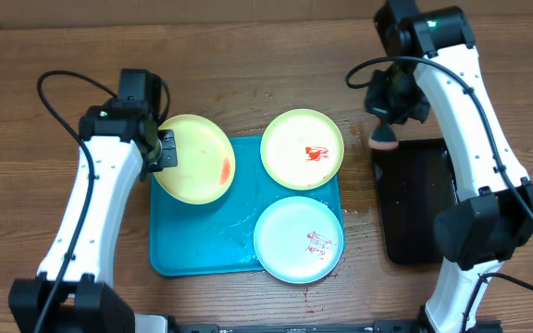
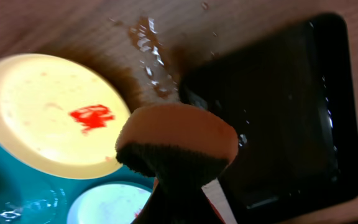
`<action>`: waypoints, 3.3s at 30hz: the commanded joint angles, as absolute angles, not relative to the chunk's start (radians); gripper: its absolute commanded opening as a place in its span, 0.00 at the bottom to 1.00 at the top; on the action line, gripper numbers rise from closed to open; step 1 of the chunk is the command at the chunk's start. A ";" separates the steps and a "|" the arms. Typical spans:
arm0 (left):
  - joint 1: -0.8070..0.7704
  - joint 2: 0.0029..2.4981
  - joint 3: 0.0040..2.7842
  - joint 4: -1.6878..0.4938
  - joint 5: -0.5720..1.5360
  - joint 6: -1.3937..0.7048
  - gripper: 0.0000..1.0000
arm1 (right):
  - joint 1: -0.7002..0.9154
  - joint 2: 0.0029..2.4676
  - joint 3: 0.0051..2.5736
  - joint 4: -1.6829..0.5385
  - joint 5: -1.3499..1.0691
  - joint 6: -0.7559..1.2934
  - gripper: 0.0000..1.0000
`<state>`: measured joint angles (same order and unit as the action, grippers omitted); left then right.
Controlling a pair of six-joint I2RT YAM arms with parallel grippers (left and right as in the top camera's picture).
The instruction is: Clean dirty plates on tray and stack at the side
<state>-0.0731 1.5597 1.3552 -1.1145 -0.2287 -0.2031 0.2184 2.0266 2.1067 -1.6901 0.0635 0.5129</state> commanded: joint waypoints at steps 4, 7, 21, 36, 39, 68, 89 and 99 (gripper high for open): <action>-0.147 1.460 1.379 -1.136 -0.332 -0.191 0.04 | 0.227 1.918 1.923 -1.648 0.091 0.552 0.04; -0.186 1.430 1.380 -1.157 -0.405 -0.204 0.05 | 0.226 1.877 1.821 -1.600 0.089 0.555 0.04; -0.580 1.360 1.380 -1.280 -0.910 -0.217 0.05 | 0.212 1.778 1.505 -1.468 0.093 0.555 0.04; -0.799 1.489 1.380 -1.354 -1.268 -0.202 0.04 | 0.212 1.741 1.485 -1.448 0.093 0.546 0.04; -0.799 1.536 1.380 -1.345 -1.291 -0.185 0.05 | 0.212 1.741 1.485 -1.445 0.093 0.542 0.04; -0.390 1.554 1.380 -1.380 -0.640 -0.598 0.05 | 0.212 1.741 1.485 -1.438 0.084 0.524 0.04; 0.623 1.646 1.359 -1.019 0.143 -0.287 0.04 | 0.212 1.741 1.485 -1.439 0.023 0.516 0.04; 0.625 1.897 1.359 -0.926 0.072 -0.355 0.04 | 0.212 1.741 1.485 -1.475 0.021 0.516 0.04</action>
